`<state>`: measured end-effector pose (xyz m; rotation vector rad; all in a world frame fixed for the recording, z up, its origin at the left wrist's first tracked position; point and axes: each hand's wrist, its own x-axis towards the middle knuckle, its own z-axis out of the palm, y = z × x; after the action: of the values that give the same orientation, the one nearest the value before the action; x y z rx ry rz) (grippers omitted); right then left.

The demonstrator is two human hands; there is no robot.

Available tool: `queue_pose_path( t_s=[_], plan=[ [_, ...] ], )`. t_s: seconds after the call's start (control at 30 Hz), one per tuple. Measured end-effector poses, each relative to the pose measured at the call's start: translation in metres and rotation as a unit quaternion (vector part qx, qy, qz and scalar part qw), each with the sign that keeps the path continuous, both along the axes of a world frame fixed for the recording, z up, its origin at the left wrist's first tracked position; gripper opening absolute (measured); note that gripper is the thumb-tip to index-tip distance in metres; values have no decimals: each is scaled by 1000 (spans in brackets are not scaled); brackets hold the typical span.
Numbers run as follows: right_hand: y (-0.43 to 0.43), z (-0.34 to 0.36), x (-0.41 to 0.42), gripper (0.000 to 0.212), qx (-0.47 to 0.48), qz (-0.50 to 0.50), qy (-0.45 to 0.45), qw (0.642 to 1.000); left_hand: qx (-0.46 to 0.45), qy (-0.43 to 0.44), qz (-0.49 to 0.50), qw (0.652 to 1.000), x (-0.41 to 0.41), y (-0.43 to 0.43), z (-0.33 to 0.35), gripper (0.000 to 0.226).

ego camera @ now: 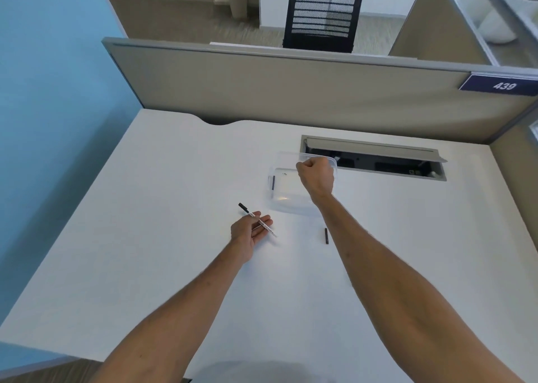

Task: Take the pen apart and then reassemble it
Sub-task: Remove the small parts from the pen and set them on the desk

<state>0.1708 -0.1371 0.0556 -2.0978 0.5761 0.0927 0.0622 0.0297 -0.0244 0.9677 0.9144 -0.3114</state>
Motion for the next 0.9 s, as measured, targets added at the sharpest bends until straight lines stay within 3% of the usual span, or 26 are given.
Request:
queue_pose_path(
  t_s=[0.07, 0.13, 0.5, 0.63, 0.9],
  plan=[
    [-12, 1, -16, 19, -16, -15, -4, 1000, 0, -3, -5, 1000, -7, -3, 5, 27],
    [-26, 0, -34, 16, -26, -31, -6, 999, 4, -7, -4, 1000, -13, -5, 8, 35],
    [-104, -32, -146, 27, -30, -53, 106, 992, 13, -9, -42, 999, -46, -43, 20, 38],
    [-123, -42, -178, 15, -65, -46, 135, 988, 16, -6, -52, 999, -55, -62, 24, 40],
    [-136, -58, -216, 22, -119, 19, 146, 982, 22, -5, -58, 998, -69, -86, 26, 40]
  ],
)
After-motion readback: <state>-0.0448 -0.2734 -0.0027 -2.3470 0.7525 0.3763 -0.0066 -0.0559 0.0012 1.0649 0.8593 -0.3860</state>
